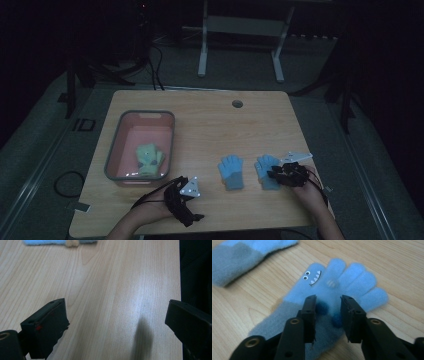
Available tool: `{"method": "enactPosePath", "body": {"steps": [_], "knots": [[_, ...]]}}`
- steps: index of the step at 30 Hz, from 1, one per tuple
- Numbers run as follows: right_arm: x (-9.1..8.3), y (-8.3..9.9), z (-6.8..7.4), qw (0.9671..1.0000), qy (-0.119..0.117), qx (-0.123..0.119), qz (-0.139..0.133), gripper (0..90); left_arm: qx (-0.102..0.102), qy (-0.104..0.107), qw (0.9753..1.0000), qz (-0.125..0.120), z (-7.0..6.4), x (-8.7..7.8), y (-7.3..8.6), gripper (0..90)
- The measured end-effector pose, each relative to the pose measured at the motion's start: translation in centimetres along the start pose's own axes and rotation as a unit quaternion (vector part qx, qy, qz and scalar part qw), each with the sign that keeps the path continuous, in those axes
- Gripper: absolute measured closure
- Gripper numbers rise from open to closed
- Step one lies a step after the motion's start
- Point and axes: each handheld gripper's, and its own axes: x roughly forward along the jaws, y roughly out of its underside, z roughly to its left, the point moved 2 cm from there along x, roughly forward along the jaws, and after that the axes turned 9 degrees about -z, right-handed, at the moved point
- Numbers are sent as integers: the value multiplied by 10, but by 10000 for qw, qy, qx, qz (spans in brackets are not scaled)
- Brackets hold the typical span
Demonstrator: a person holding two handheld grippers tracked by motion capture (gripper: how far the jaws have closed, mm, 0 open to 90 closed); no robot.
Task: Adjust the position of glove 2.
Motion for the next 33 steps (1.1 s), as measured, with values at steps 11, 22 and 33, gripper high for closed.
{"method": "enactPosePath", "body": {"steps": [11,22,33], "knots": [[-1,-3,10,9994,339,61,-38,838,34,6,10000,59,0,1,0,45],[-31,-40,12,9977,231,278,-579,846,101,-5,9999,131,-2,3,-1,45],[-28,-76,45,9955,-320,44,-895,849,119,-8,9998,126,-1,3,-1,45]]}}
